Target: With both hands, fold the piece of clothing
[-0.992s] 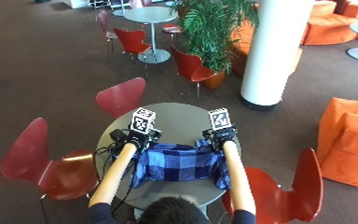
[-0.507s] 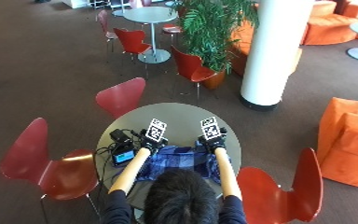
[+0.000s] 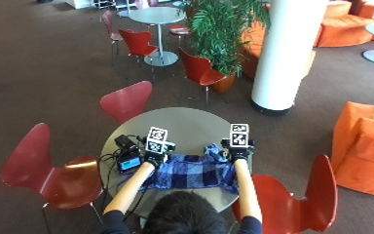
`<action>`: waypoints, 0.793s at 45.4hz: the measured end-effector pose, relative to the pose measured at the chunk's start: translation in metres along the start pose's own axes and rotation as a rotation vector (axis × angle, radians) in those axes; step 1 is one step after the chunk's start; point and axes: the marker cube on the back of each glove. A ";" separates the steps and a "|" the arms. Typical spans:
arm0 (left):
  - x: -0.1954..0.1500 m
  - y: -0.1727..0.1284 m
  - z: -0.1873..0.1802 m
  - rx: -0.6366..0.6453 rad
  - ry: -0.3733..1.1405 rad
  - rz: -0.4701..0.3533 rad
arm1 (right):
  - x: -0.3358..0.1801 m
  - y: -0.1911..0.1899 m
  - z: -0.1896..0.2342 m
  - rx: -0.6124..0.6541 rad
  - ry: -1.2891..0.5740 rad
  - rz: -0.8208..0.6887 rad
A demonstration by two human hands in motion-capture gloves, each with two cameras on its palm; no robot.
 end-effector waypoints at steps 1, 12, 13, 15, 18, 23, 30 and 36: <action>0.001 0.004 0.004 -0.006 0.021 0.002 | 0.002 0.001 0.005 -0.017 -0.026 0.008; 0.014 0.037 0.061 -0.145 0.225 0.043 | 0.013 -0.016 0.074 -0.023 -0.181 0.181; 0.015 0.040 0.068 -0.171 0.235 0.039 | 0.013 -0.018 0.084 -0.022 -0.184 0.198; 0.015 0.044 0.078 -0.206 0.234 0.027 | 0.011 -0.016 0.100 -0.057 -0.184 0.215; 0.016 0.046 0.092 -0.237 0.212 -0.001 | 0.004 -0.010 0.114 -0.103 -0.138 0.200; 0.022 0.044 0.108 -0.222 0.229 -0.013 | -0.003 -0.010 0.113 -0.030 -0.101 0.123; 0.035 0.044 0.123 -0.168 0.311 0.003 | 0.002 -0.015 0.107 0.052 -0.123 0.068; 0.042 0.030 0.130 -0.048 0.305 0.012 | 0.026 -0.018 0.106 0.081 -0.083 0.126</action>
